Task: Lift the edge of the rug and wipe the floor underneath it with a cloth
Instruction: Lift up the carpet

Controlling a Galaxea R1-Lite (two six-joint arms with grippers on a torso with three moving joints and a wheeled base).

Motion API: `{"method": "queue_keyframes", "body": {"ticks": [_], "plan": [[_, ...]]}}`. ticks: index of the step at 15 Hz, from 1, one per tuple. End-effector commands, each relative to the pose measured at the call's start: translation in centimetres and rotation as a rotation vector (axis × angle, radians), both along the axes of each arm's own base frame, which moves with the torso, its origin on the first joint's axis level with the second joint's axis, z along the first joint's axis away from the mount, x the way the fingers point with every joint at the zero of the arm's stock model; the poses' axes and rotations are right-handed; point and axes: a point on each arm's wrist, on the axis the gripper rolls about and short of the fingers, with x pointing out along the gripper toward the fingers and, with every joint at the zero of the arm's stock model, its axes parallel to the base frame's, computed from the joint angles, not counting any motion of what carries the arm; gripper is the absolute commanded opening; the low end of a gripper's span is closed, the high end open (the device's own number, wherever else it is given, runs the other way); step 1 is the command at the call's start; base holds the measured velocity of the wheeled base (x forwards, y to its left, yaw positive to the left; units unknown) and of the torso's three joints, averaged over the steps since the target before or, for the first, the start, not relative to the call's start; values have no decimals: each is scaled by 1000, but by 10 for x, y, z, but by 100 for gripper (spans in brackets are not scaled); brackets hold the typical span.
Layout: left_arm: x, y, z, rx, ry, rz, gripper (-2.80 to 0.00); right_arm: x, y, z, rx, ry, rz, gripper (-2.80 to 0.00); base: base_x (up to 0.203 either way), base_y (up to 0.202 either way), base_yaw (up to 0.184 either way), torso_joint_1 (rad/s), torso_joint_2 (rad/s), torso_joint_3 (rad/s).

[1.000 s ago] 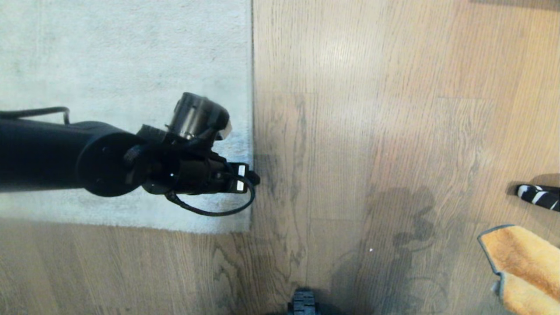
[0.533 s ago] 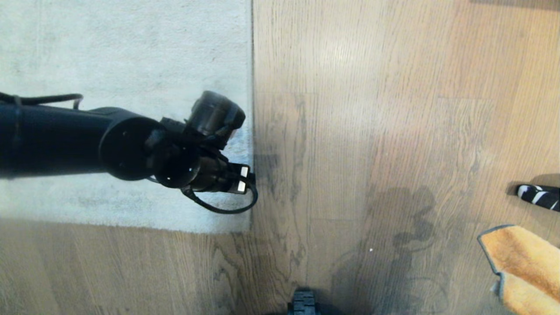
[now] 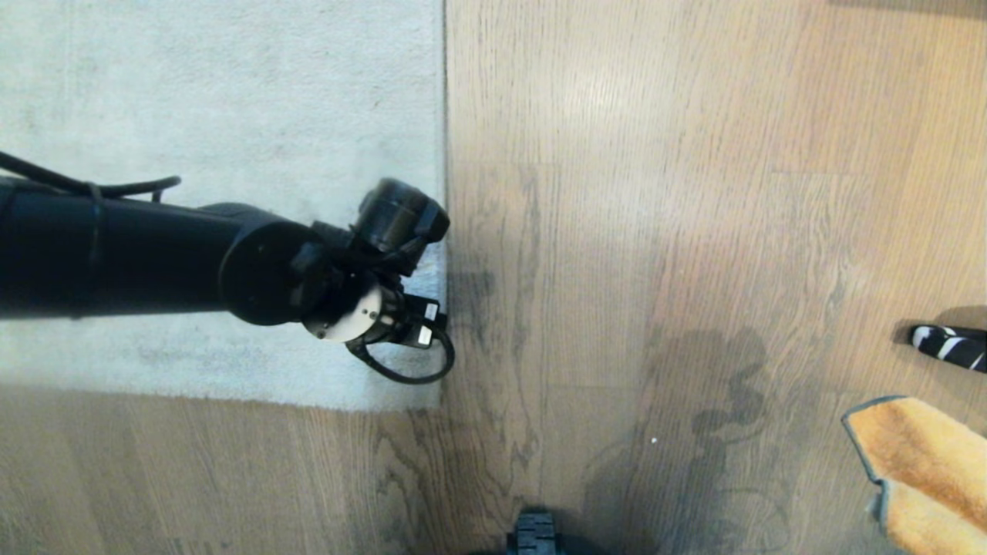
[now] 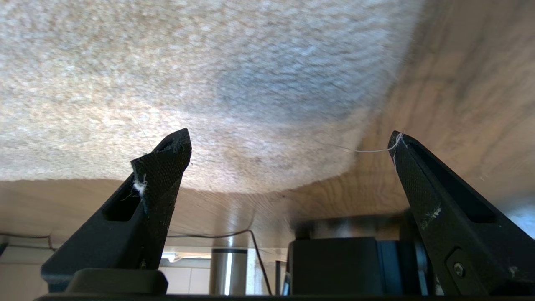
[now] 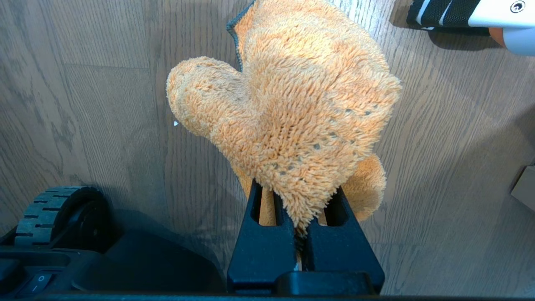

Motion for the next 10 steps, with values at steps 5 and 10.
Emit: {"method": "queue_keyframes", "body": {"ticks": [5, 10], "plan": [[3, 1, -4, 18, 2, 18, 0, 0, 0, 0, 0, 1, 0, -280, 0, 0, 0, 0, 0, 0], [7, -2, -5, 9, -35, 31, 0, 0, 0, 0, 0, 1, 0, -280, 0, 0, 0, 0, 0, 0]]}}
